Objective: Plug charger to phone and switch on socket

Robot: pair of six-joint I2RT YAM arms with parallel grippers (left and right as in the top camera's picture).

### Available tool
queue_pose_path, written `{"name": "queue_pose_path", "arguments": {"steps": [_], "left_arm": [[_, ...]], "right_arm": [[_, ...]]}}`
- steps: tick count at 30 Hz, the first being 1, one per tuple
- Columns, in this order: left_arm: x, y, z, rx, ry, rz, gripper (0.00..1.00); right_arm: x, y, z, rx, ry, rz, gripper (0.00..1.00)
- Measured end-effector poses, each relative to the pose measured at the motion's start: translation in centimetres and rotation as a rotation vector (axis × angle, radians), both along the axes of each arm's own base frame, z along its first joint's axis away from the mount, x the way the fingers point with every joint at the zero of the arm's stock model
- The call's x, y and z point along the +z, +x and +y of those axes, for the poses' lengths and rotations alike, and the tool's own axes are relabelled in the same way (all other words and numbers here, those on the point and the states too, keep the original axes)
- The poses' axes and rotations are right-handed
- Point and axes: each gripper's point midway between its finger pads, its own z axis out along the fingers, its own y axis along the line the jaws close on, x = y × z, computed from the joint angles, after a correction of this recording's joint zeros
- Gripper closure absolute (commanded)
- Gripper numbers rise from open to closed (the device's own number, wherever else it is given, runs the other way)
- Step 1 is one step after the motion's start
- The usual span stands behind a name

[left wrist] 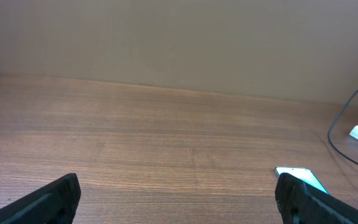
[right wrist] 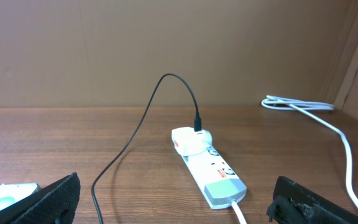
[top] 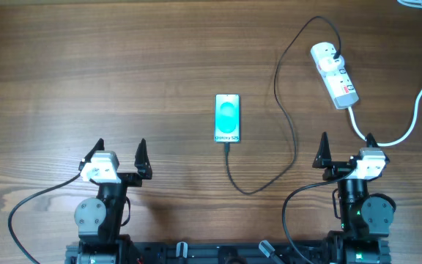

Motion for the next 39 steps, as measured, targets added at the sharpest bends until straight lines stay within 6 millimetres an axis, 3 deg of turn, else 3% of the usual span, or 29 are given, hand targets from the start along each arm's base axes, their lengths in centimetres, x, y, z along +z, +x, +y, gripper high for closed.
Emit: {"name": "queue_pose_path", "arguments": {"steps": [19, 29, 39], "left_arm": [[0.0, 0.0, 0.0, -0.001, 0.0, 0.0, 0.0], [0.0, -0.1, -1.4, -0.059, 0.0, 0.0, 0.0], [0.0, -0.1, -1.5, -0.06, 0.0, 0.0, 0.0]], "right_arm": [[0.0, 0.0, 0.0, 0.0, 0.0, 0.0, 0.0], [0.0, 0.0, 0.0, 0.0, 0.0, 0.0, 0.0], [0.0, 0.0, 0.0, 0.0, 0.0, 0.0, 0.0]]}}
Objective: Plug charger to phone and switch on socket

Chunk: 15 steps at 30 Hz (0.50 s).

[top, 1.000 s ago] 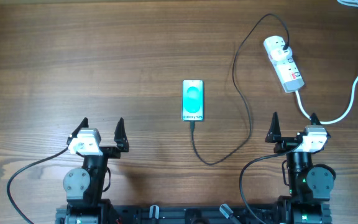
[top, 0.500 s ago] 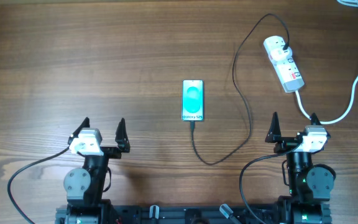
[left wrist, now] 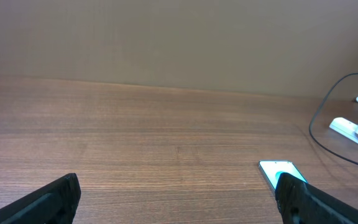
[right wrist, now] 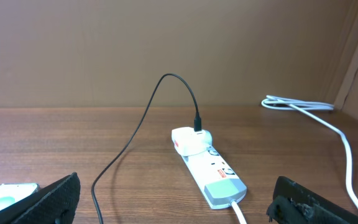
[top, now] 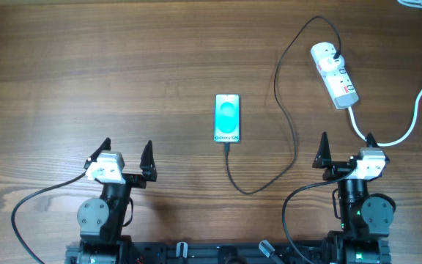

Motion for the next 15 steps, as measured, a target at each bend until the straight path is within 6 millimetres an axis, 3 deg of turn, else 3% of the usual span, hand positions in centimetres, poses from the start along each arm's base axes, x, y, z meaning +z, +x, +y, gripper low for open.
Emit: {"name": "queue_pose_path", "arguments": {"steps": [15], "left_arm": [[0.0, 0.0, 0.0, 0.0, 0.0, 0.0, 0.0]], "right_arm": [[0.0, 0.0, 0.0, 0.0, 0.0, 0.0, 0.0]]}}
